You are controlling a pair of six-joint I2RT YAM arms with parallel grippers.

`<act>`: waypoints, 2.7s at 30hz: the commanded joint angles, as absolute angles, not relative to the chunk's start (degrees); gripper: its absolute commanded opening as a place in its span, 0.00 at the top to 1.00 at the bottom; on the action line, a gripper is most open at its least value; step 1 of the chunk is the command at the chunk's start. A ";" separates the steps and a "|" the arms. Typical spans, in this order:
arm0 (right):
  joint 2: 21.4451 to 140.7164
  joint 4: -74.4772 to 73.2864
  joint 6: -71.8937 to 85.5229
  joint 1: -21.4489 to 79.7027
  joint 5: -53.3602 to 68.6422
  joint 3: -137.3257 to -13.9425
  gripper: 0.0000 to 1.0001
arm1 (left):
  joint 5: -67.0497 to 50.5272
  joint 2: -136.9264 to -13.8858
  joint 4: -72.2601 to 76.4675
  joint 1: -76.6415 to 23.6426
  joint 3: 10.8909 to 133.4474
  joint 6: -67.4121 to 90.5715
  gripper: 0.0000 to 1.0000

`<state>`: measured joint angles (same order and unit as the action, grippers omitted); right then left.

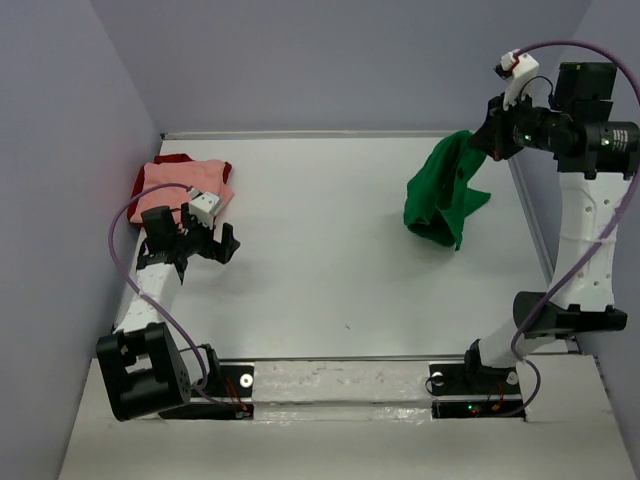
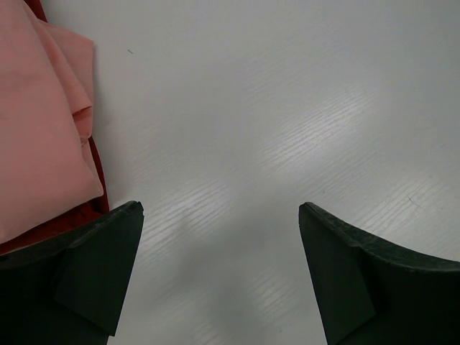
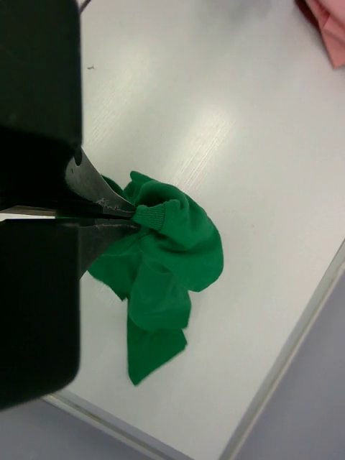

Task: Fold and stack the t-shirts
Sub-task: Move the tshirt to the center of the board

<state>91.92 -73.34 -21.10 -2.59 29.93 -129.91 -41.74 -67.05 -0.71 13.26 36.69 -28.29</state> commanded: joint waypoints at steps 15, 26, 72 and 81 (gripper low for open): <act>80.33 -63.20 -21.54 -2.46 40.91 -125.87 1.00 | -43.24 -64.34 0.09 13.97 38.58 -29.35 0.01; 90.08 -46.15 -26.10 -2.46 3.01 -103.03 1.00 | -45.09 -64.95 0.09 13.97 38.85 -29.18 0.01; 112.41 -32.17 -24.08 -2.46 -15.21 -86.75 1.00 | -24.01 -105.19 10.36 -59.76 68.11 -31.11 0.20; 112.15 -31.90 -24.96 -2.46 -14.41 -85.61 1.00 | -10.90 -111.09 12.22 -60.91 72.77 -28.39 0.21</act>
<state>112.22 -34.22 -24.25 -2.55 -14.59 -85.86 -17.10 -111.50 8.01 -61.10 68.71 -29.56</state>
